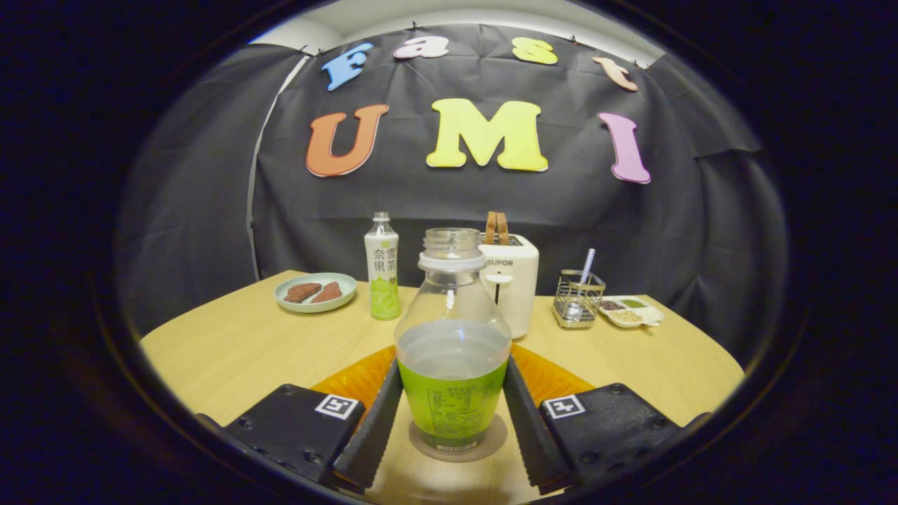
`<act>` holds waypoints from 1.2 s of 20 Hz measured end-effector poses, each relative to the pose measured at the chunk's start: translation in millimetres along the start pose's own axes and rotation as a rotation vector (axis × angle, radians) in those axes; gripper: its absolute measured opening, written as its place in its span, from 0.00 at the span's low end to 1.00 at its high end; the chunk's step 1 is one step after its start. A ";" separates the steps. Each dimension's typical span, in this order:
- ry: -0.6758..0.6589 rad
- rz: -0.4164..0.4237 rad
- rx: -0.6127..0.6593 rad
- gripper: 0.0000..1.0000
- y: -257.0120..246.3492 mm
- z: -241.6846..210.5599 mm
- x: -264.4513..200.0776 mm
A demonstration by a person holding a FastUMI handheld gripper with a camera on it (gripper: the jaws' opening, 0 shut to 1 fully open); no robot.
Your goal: Take the bottle from table, then pour the juice into the cup, finally place the bottle on the coaster
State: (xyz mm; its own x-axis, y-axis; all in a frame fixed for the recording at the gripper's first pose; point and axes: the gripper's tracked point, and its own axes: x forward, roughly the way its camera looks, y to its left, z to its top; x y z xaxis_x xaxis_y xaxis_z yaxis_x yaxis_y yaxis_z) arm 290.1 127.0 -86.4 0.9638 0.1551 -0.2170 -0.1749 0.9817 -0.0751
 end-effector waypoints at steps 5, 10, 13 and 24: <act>-0.004 -0.005 0.007 0.84 -5.4 -0.8 -0.1; -0.031 0.005 0.024 0.93 -6.8 4.6 -6.3; -0.056 0.012 0.044 0.98 -6.6 10.6 -15.0; -0.219 -0.053 -0.057 1.00 4.3 42.7 -119.8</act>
State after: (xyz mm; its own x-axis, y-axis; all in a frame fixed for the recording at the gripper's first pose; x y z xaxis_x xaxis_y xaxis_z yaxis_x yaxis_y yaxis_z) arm 182.5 117.3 -19.1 0.9914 0.1304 0.0050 -0.1285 0.9822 -0.1372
